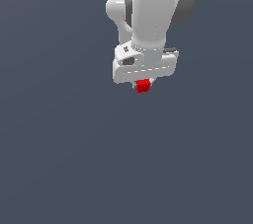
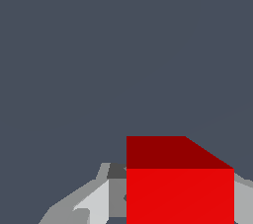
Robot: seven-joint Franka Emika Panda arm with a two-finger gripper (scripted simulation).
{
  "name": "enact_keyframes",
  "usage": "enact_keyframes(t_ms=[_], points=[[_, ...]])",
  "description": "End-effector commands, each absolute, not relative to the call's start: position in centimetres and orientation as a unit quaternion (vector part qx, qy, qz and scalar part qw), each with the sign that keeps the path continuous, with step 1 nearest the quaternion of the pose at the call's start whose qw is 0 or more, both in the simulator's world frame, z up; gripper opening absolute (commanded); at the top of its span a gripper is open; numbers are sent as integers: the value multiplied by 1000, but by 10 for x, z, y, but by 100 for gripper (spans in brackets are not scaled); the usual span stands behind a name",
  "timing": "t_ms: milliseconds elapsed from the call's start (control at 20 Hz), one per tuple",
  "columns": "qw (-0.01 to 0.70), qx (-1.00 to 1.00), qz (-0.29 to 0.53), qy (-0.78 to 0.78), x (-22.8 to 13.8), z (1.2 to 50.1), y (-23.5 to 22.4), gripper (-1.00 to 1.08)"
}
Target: Pick up the red cube and move it to a goal position.
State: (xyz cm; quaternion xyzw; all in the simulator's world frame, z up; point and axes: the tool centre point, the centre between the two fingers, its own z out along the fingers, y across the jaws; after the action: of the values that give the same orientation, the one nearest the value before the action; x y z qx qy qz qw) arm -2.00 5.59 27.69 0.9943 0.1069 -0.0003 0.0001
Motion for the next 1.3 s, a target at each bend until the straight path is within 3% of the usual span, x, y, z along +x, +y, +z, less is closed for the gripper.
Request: enact_keyframes(t_ms=[0,650,1250], points=[[0,994,0,107,-31,307,52,-100],[0,994,0,107,-73,439,34,-100],[0,994,0,107,-85,487,27,-100]])
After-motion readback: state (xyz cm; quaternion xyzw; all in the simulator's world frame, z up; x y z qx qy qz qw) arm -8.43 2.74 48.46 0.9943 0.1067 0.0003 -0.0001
